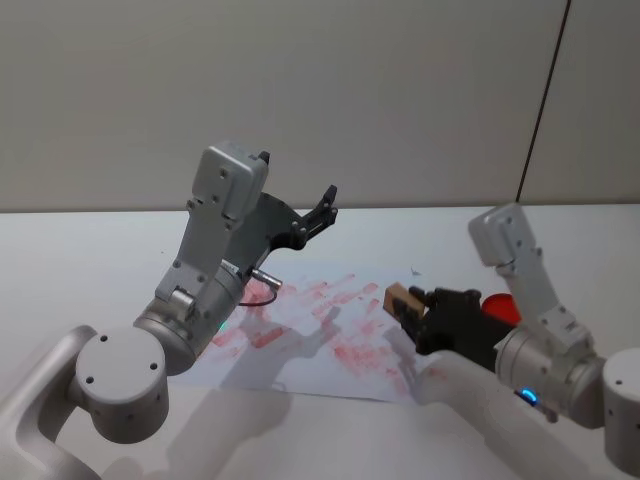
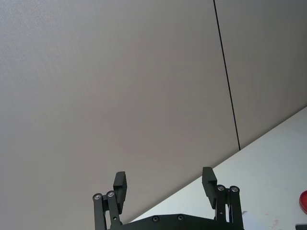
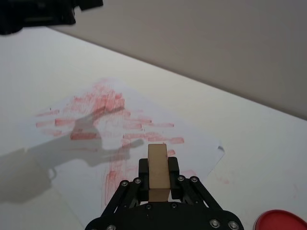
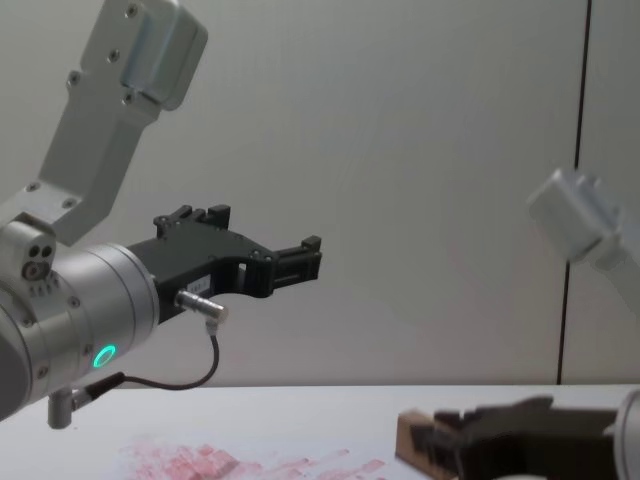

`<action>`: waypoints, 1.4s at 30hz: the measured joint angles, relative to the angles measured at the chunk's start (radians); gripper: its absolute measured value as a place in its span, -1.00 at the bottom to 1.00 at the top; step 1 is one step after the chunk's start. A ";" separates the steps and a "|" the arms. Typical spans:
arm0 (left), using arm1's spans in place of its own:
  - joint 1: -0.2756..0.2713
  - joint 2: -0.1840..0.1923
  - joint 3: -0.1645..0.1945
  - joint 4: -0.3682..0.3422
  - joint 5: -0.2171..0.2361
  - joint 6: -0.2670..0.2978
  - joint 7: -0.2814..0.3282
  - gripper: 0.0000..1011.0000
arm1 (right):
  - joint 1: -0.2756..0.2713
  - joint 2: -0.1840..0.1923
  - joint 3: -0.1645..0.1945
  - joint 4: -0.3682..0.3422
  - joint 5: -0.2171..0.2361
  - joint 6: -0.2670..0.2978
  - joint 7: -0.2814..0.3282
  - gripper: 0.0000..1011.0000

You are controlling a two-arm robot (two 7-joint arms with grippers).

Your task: Use the one hand to pick up the stamp and affix it onto the A4 paper.

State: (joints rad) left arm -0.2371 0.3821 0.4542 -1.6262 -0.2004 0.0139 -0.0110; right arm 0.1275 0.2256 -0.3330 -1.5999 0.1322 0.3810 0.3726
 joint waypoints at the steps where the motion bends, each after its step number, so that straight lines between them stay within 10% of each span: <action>1: 0.000 0.000 0.000 0.000 0.000 0.000 0.000 0.98 | 0.003 -0.001 -0.004 0.009 -0.016 0.011 0.010 -0.55; 23: 0.000 0.000 0.000 0.000 0.000 0.000 0.000 0.98 | 0.058 -0.032 -0.040 0.158 -0.126 0.017 0.057 -0.55; 42: 0.000 0.000 0.000 0.000 0.000 0.000 0.000 0.98 | 0.068 -0.038 -0.024 0.148 -0.054 -0.051 0.008 -0.55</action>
State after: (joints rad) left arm -0.2371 0.3821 0.4542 -1.6262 -0.2004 0.0138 -0.0109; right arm 0.1955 0.1873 -0.3573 -1.4520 0.0777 0.3303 0.3805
